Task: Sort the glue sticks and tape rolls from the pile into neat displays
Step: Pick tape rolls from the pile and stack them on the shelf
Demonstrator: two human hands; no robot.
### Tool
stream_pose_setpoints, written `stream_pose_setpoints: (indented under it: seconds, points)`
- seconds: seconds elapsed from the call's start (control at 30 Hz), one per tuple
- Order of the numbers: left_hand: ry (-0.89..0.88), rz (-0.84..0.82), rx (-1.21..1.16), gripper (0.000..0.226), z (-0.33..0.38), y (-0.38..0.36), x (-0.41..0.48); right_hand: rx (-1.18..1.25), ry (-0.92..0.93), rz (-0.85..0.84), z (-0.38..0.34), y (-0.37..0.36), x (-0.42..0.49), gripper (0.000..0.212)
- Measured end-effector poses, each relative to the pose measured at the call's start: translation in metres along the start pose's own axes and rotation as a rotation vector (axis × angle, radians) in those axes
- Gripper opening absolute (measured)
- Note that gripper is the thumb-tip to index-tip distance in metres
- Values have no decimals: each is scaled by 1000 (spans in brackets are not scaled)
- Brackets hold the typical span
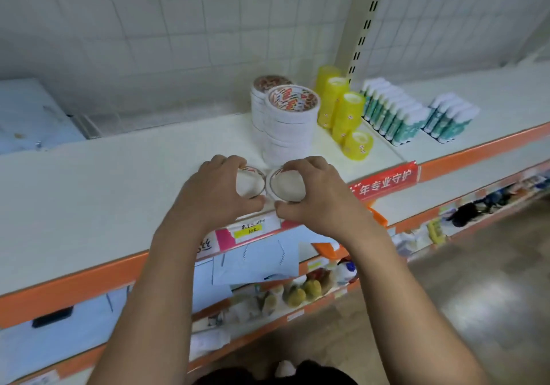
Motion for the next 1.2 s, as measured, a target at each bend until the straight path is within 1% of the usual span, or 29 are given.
stream_pose_setpoints:
  seconds: [0.17, 0.3, 0.47, 0.6, 0.73, 0.87, 0.93, 1.13, 1.2]
  points:
    - [39, -45, 28, 77, 14, -4, -1, 15, 38, -19, 18, 22, -1, 67]
    - [48, 13, 33, 77, 19, 21, 4, 25, 77, 17, 17, 48, -1, 67]
    - [34, 75, 31, 79, 25, 61, 22, 7, 144, 89, -5, 90, 15, 71]
    - [52, 95, -11, 83, 24, 86, 37, -13, 220, 132, -33, 108, 49, 74]
    - [32, 100, -37, 81, 28, 97, 48, 15, 226, 41, -44, 98, 89, 72]
    - [36, 104, 27, 84, 30, 106, 59, 77, 233, -65, -39, 82, 112, 55]
    - [43, 104, 70, 86, 32, 109, 65, 111, 238, -82, -35, 81, 119, 52]
    - [133, 44, 148, 88, 31, 107, 73, 136, 306, -123, -31, 79, 128, 54]
    - [158, 46, 157, 87, 30, 109, 73, 146, 307, -136, -26, 80, 130, 62]
Point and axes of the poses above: each hand's wrist, its own x-axis towards the middle knuckle, its own y-axis out of the back of the hand, z = x × y, the point moved 8 cm from there along x, towards the middle knuckle, and after that the axes turned 8 degrees about x, right-handed, at the moved point
